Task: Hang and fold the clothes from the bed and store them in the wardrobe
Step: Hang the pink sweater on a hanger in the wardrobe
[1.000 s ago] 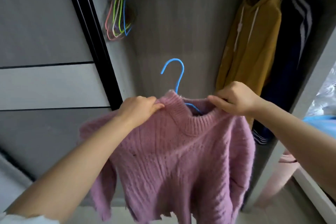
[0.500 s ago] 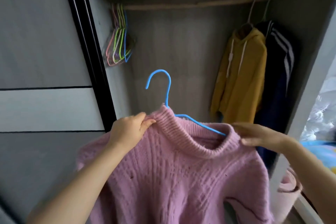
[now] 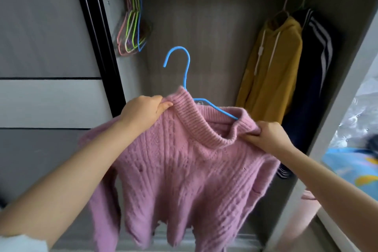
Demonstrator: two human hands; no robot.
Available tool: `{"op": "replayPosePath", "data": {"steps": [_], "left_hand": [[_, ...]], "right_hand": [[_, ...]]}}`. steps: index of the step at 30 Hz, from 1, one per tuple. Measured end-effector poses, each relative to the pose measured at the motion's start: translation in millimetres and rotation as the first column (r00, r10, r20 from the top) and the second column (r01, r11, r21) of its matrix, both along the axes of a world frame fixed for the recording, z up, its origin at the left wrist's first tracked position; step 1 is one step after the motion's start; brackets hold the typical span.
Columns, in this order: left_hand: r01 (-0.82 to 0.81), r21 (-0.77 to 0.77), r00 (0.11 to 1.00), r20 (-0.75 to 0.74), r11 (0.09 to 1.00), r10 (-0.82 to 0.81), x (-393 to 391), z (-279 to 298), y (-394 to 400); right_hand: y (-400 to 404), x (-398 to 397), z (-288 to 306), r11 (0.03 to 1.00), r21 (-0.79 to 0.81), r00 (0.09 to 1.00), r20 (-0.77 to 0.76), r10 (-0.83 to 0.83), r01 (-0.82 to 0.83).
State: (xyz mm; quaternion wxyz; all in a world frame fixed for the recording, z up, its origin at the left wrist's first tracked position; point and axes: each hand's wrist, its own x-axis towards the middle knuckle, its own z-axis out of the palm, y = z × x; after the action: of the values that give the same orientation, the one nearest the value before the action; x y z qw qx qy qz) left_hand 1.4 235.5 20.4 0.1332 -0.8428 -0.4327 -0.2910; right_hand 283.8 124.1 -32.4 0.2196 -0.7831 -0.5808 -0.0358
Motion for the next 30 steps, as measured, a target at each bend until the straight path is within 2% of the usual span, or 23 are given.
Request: {"op": "replayPosePath", "data": {"steps": [2,5,9,12,14,16,19,22,26,30], "left_hand": [[-0.021,-0.001,0.999,-0.032,1.0,0.021,2,-1,-6],[-0.052,-0.015,0.998,0.018,0.999,0.052,1,0,-8],[-0.082,-0.073,0.992,0.093,0.994,0.088,-8,-2,-13],[-0.04,-0.046,0.999,-0.019,0.998,0.039,13,-7,-28],[-0.024,-0.03,0.994,-0.106,0.999,0.02,28,-9,-38],[0.007,0.004,0.992,-0.122,1.0,-0.006,31,-12,-38],[0.154,0.102,0.986,-0.083,0.983,-0.146,15,-15,-25],[0.163,0.262,0.987,-0.053,0.951,-0.155,-6,-16,-8],[0.121,0.262,0.989,0.055,0.957,-0.14,-19,-25,6],[0.138,0.303,0.975,0.123,0.943,-0.182,-13,-27,13]], "right_hand": [[2,-2,4,0.992,0.06,0.972,0.203,-0.122,0.113],[5,-6,19,0.972,0.159,0.958,0.201,-0.205,0.174],[2,-20,27,0.991,0.097,0.943,0.312,-0.114,0.088],[5,-41,22,0.999,0.038,0.919,0.395,0.015,-0.032],[6,-53,21,0.995,0.062,0.935,0.351,0.048,-0.074],[6,-54,22,0.983,0.152,0.941,0.334,0.048,-0.104],[0,-40,28,0.956,0.268,0.953,0.303,0.03,-0.116],[-6,-15,34,0.938,0.337,0.983,0.183,0.022,-0.084],[-16,19,29,0.936,0.35,0.992,0.126,-0.001,-0.044],[-25,45,17,0.893,0.449,0.977,0.199,-0.071,-0.026]]}}
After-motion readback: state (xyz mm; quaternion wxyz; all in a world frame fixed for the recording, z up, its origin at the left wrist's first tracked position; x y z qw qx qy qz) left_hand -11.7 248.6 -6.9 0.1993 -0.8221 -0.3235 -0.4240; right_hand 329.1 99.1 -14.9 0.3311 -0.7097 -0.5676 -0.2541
